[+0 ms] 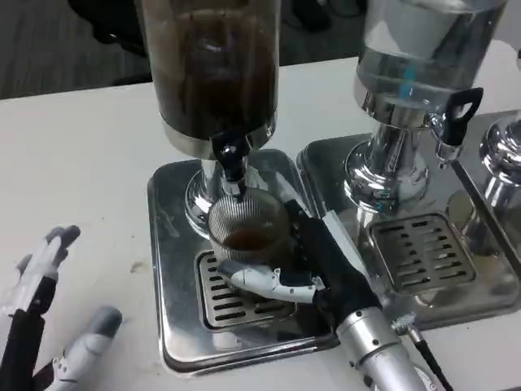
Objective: Grasp the cup under the faucet to collect the drink, then remove the cup.
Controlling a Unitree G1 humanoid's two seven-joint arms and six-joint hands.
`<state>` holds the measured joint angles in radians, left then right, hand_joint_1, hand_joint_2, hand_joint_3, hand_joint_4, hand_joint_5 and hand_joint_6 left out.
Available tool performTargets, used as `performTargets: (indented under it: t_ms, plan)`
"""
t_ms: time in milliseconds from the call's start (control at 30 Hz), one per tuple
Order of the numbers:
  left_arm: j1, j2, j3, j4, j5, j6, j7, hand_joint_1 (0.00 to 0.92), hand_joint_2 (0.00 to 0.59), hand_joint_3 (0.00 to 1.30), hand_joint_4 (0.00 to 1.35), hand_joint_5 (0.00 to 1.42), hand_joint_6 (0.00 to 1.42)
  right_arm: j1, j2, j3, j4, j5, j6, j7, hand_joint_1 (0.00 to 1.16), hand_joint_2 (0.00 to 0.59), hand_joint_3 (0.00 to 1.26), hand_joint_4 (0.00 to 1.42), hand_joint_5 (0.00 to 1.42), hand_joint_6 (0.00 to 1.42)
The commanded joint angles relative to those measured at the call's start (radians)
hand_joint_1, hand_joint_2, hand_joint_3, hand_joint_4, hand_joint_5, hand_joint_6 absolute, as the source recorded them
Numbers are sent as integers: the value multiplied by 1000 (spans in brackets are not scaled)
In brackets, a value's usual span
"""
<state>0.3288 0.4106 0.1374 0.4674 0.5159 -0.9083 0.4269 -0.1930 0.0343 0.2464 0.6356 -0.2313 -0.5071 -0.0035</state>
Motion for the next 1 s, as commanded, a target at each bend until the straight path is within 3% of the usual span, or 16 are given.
performTargets:
  t_ms: [33, 433, 700, 1000]
  plan:
    - [15, 6, 3, -18, -12, 12, 2, 0, 183, 94, 0, 116, 0, 1, 13, 13, 43, -14, 5, -10, 983, 173, 163, 311, 292, 434]
    - [10, 15, 5, -24, -28, 20, -10, 0, 184, 108, 0, 126, 0, -20, 27, 9, 77, -48, -37, -115, 1069, 189, 418, 518, 470, 600]
    - [11, 17, -2, -32, -36, 23, -23, 0, 184, 114, 0, 134, 0, -15, 34, 2, 67, -79, -58, -216, 1135, 145, 594, 642, 662, 834]
    - [6, 5, -10, -34, -42, 30, -30, 0, 184, 115, 0, 137, 0, -7, 35, -2, 51, -89, -63, -255, 1127, 110, 694, 755, 794, 1023]
